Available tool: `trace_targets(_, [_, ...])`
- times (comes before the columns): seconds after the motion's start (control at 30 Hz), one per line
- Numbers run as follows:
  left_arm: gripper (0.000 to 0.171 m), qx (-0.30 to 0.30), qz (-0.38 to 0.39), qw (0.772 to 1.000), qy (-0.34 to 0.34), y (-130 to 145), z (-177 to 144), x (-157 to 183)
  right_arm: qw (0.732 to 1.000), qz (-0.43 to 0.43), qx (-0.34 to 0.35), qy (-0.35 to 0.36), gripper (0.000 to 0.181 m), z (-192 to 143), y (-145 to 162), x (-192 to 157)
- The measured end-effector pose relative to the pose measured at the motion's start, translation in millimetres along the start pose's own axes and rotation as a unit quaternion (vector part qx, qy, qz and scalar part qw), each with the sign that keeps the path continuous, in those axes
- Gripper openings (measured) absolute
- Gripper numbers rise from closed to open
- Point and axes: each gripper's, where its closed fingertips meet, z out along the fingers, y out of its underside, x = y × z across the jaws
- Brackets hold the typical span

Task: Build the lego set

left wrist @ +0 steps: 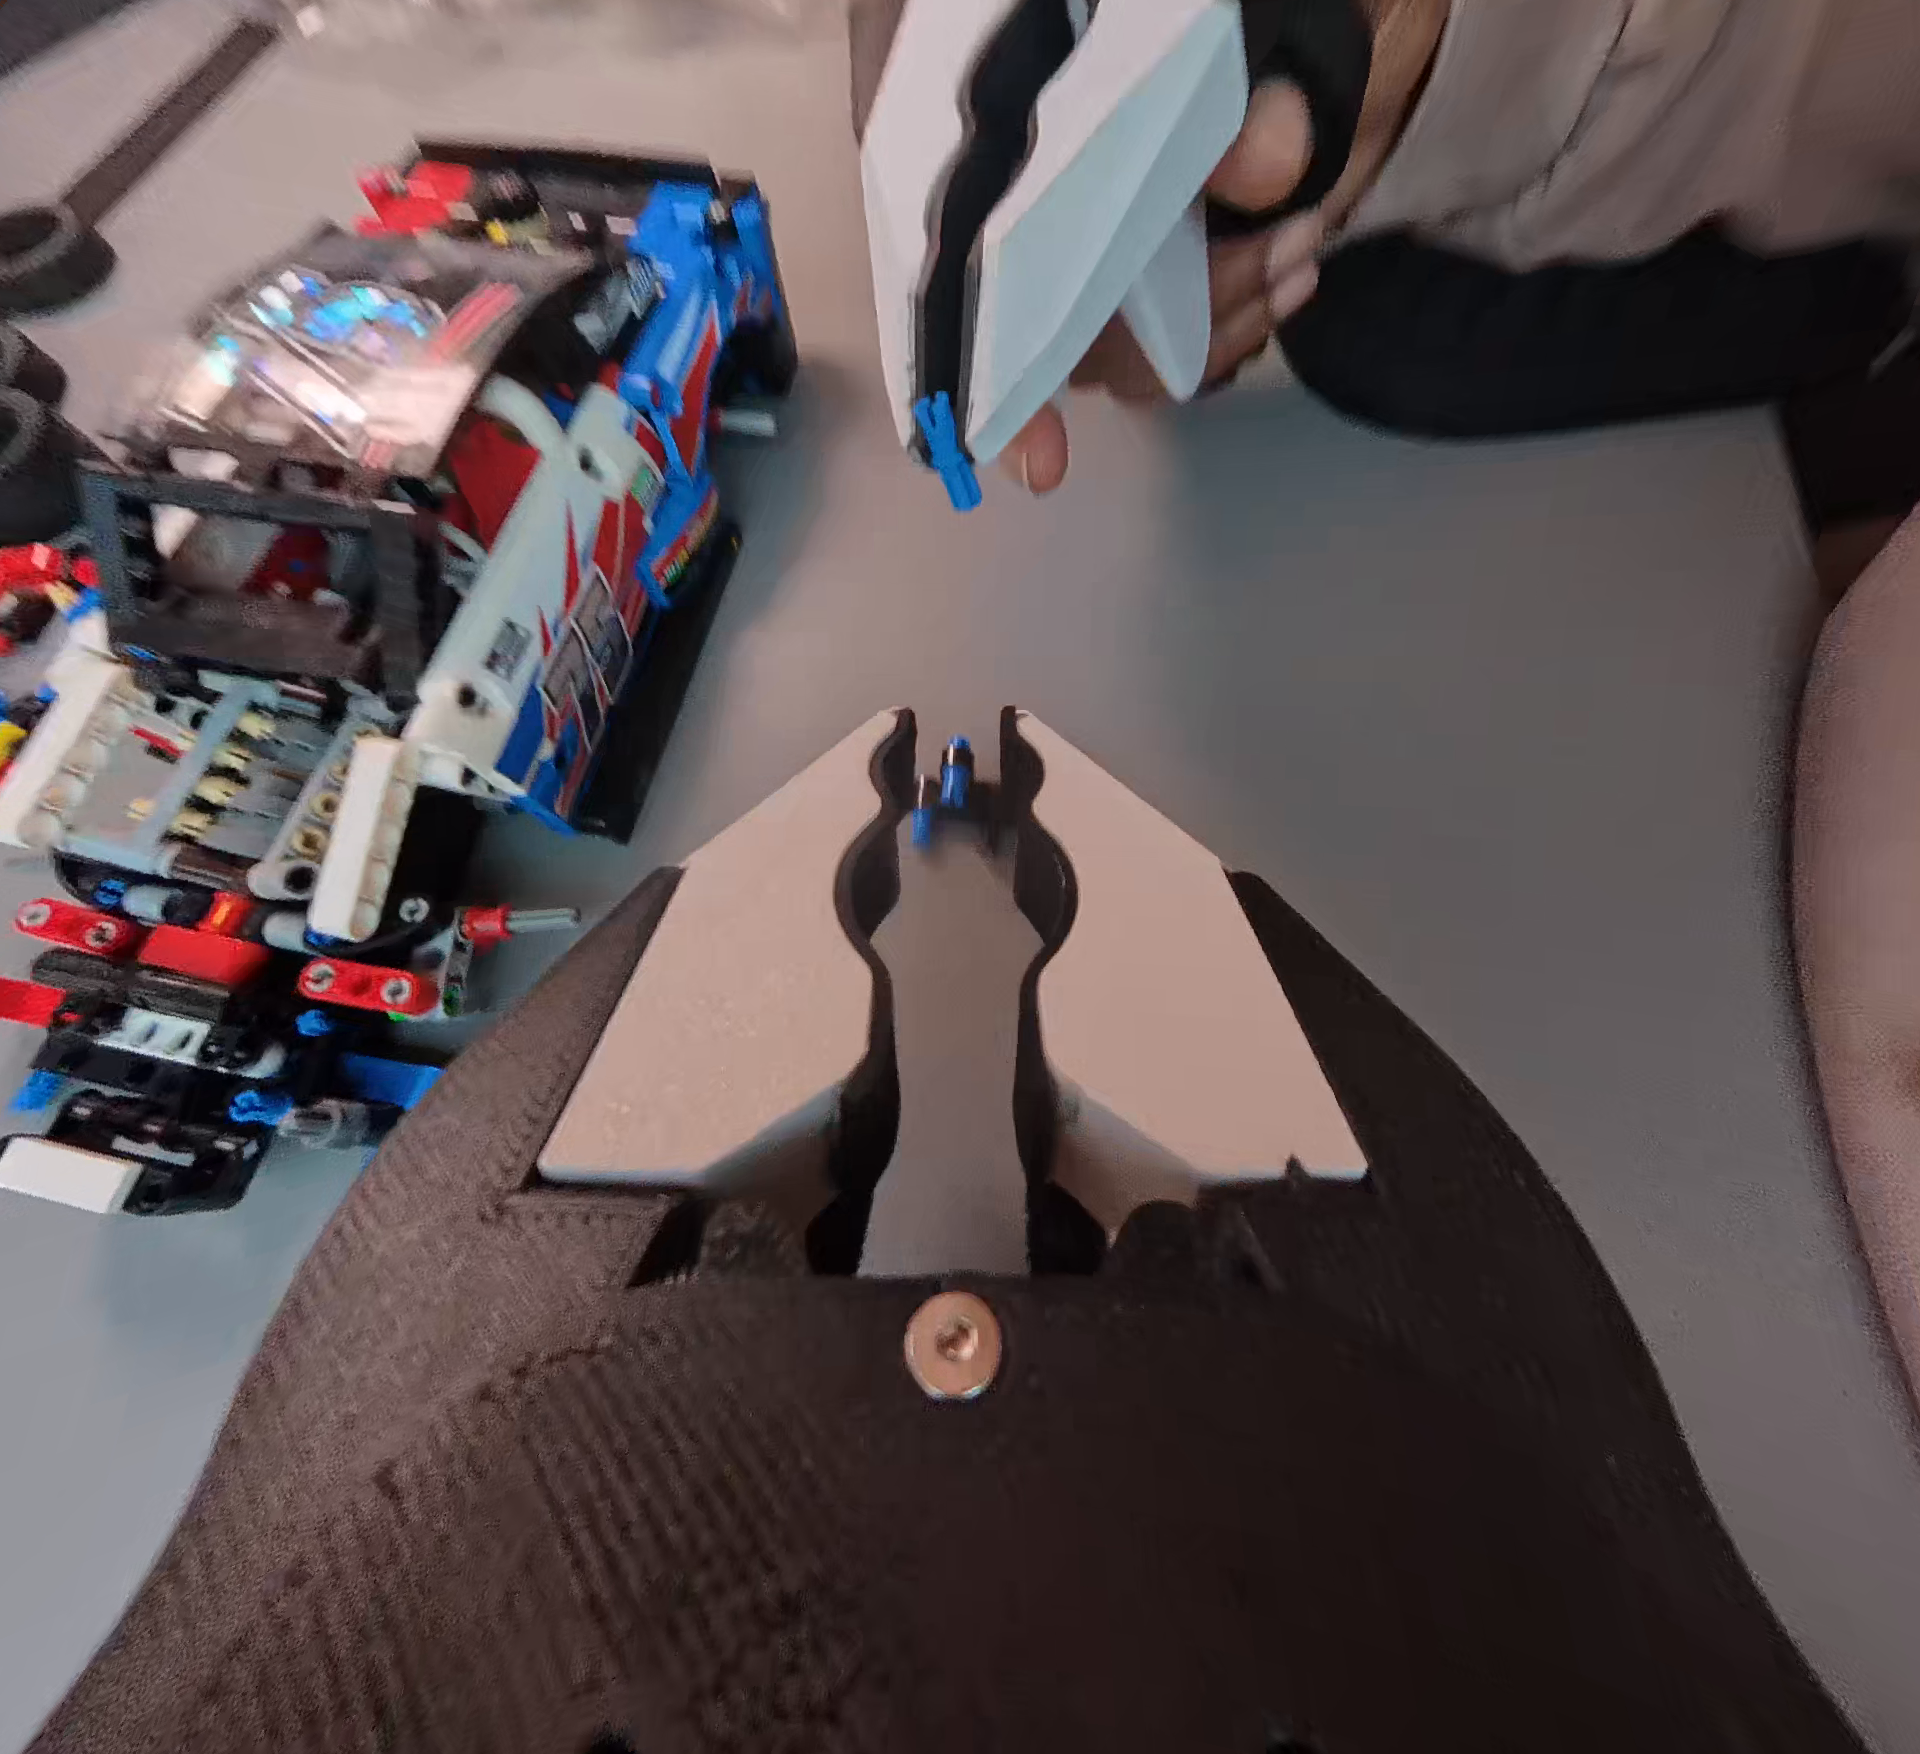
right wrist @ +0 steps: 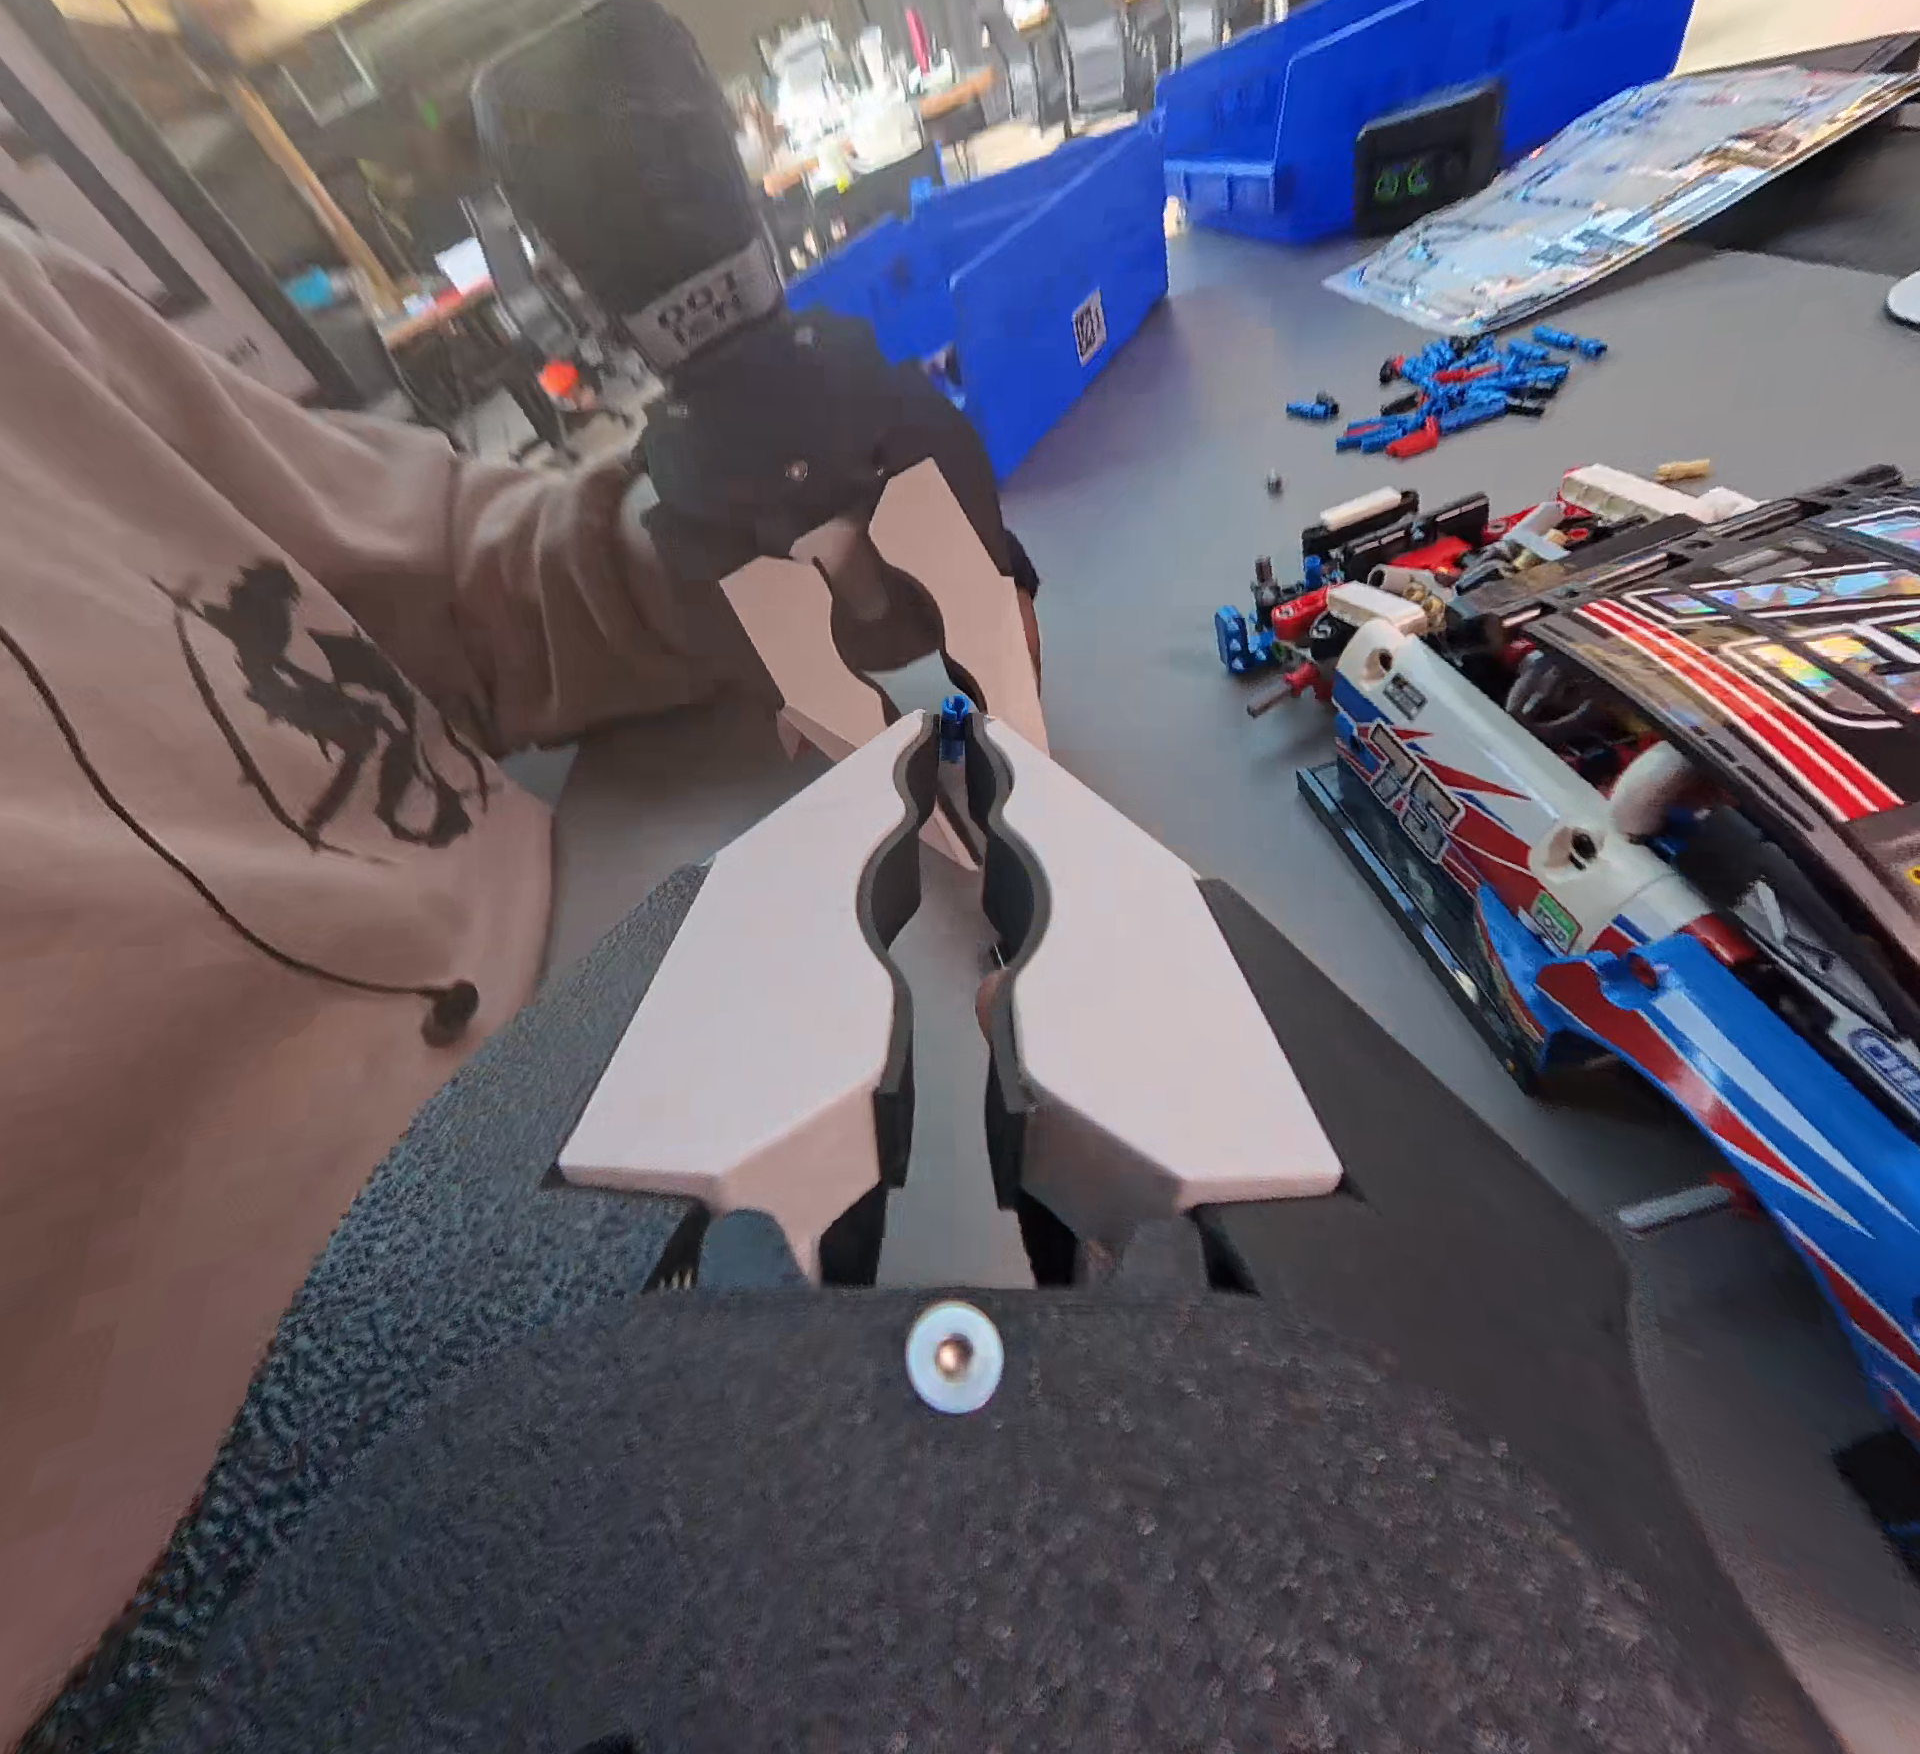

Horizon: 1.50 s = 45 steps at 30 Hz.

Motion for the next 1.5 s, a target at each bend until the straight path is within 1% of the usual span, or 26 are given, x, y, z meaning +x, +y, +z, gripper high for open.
trace_targets(0.03, [0.015,0.039,-0.004,0.999,-0.01,-14,-6,-2,0.999,0.025,0.03,-0.006,0.002,1,-8,-1])
trace_targets(0.1, [0.018,0.09,0.013,0.995,-0.044,-36,-14,-7,0.994,0.073,0.075,-0.017,0.002,3,-20,-2])
trace_targets(0.2, [0.013,0.119,0.058,0.986,-0.103,-52,-24,-12,0.988,0.117,0.102,-0.023,0.002,9,-24,-1])
trace_targets(0.23, [0.013,0.114,0.075,0.984,-0.116,-52,-25,-13,0.986,0.126,0.099,-0.033,0.002,11,-23,-4])
trace_targets(0.27, [0.004,0.106,0.094,0.982,-0.124,-51,-25,-13,0.985,0.135,0.1,-0.034,0.002,12,-22,-3])
trace_targets(0.3, [0.002,0.102,0.11,0.98,-0.132,-51,-26,-12,0.985,0.139,0.101,-0.034,0.002,12,-22,-3])
trace_targets(0.4, [0.002,0.067,0.157,0.977,-0.129,-43,-23,-8,0.988,0.131,0.066,-0.04,0.002,13,-14,-5])
trace_targets(0.5, [0.002,0.025,0.217,0.967,-0.127,-32,-19,-3,0.993,0.108,0.018,-0.038,0.003,14,-1,-7])
trace_targets(0.63, [0.002,-0.013,0.258,0.955,-0.148,-25,-15,-5,0.997,0.078,-0.016,-0.01,0.003,17,9,-4])
trace_targets(0.73, [0.002,-0.012,0.249,0.956,-0.152,-25,-15,-7,0.996,0.089,-0.011,-0.002,0.003,18,8,-2])
trace_targets(0.83, [0.002,-0.014,0.25,0.954,-0.163,-25,-15,-10,0.997,0.077,-0.004,0.014,0.002,19,6,1])
trace_targets(0.87, [0.002,-0.004,0.243,0.957,-0.16,-27,-16,-11,0.998,0.067,-0.004,0.018,0.002,19,5,2])
trace_targets(0.9, [0.003,0.01,0.215,0.966,-0.146,-28,-17,-12,0.998,0.056,-0.002,0.02,0.002,18,3,2])
trace_targets(0.93, [0.006,0.015,0.166,0.978,-0.125,-26,-18,-14,0.999,0.047,-0.004,0.025,0.002,18,1,2])
trace_targets(0.97, [0.014,0.011,0.117,0.988,-0.098,-21,-19,-16,0.999,0.035,-0.003,0.031,0.002,15,-2,4])
trace_targets(1.03, [0.017,-0.019,0.039,0.998,-0.043,-2,-19,-16,0.998,0.015,-0.009,0.055,0.002,7,-3,14])
trace_targets(1.1, [0.021,-0.073,-0.003,0.997,-0.008,23,-12,-11,0.996,-0.014,-0.032,0.085,0.002,-2,3,25])
trace_targets(1.17, [0.022,-0.12,0.007,0.993,0.003,40,-2,-3,0.991,-0.046,-0.053,0.115,0.003,-7,8,34])
trace_targets(1.2, [0.02,-0.131,0.018,0.991,0.003,43,2,1,0.989,-0.054,-0.06,0.12,0.002,-8,9,35])
trace_targets(1.27, [0.017,-0.139,0.024,0.99,0.007,42,8,6,0.988,-0.06,-0.066,0.122,0.003,-8,11,34])
trace_targets(1.5, [0.012,-0.159,0.031,0.987,0.004,40,19,9,0.988,-0.062,-0.079,0.122,0.003,-8,15,34])
